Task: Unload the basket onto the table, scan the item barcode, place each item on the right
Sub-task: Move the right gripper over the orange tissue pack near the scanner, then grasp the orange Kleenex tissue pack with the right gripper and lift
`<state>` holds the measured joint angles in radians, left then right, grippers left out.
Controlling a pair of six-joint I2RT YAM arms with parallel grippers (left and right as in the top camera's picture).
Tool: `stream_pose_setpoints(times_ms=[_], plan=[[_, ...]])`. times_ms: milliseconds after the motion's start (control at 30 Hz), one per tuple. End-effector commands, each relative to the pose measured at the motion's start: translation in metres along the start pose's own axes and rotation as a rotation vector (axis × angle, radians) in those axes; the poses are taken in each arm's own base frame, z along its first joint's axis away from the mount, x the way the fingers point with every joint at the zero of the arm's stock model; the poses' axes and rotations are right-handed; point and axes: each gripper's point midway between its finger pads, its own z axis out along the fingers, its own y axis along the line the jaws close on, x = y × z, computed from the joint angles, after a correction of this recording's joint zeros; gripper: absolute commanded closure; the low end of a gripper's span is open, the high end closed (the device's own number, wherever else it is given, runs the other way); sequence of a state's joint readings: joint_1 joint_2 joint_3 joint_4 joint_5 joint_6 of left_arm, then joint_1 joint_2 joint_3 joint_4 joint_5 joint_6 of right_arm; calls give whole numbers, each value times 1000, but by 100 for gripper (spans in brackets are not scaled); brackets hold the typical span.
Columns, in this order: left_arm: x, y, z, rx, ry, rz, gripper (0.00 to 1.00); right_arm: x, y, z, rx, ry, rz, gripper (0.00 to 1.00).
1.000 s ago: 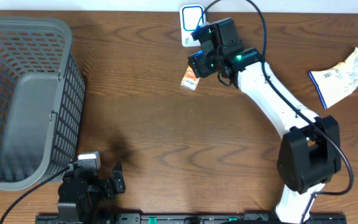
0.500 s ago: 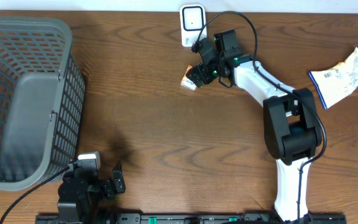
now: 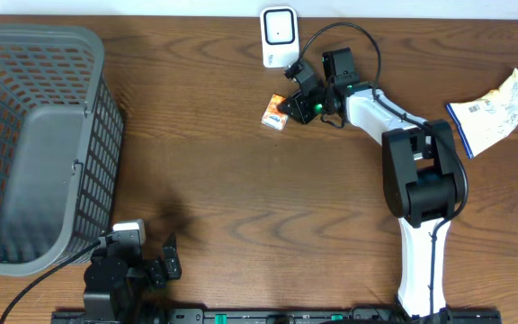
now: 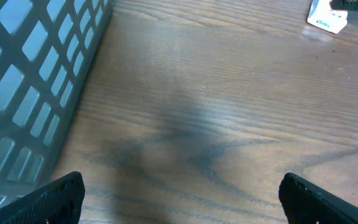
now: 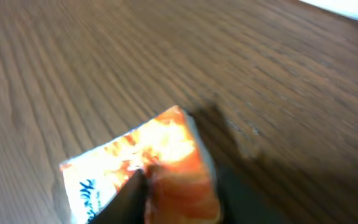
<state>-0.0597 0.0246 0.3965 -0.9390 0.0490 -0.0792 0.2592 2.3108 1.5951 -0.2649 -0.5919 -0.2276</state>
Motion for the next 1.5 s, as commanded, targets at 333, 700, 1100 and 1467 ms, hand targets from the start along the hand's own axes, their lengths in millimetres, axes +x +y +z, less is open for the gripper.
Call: stream_pose_setpoints(times_ms=[333, 700, 1100, 1467], plan=[[1, 2, 1, -9, 3, -11, 0, 17, -15, -56, 239, 128, 499, 98], [1, 2, 1, -9, 3, -11, 0, 18, 27, -104, 396, 211, 573, 14], [1, 2, 1, -9, 3, -11, 0, 52, 12, -96, 284, 336, 240, 13], [1, 2, 1, -9, 3, -11, 0, 50, 15, -75, 35, 194, 105, 35]])
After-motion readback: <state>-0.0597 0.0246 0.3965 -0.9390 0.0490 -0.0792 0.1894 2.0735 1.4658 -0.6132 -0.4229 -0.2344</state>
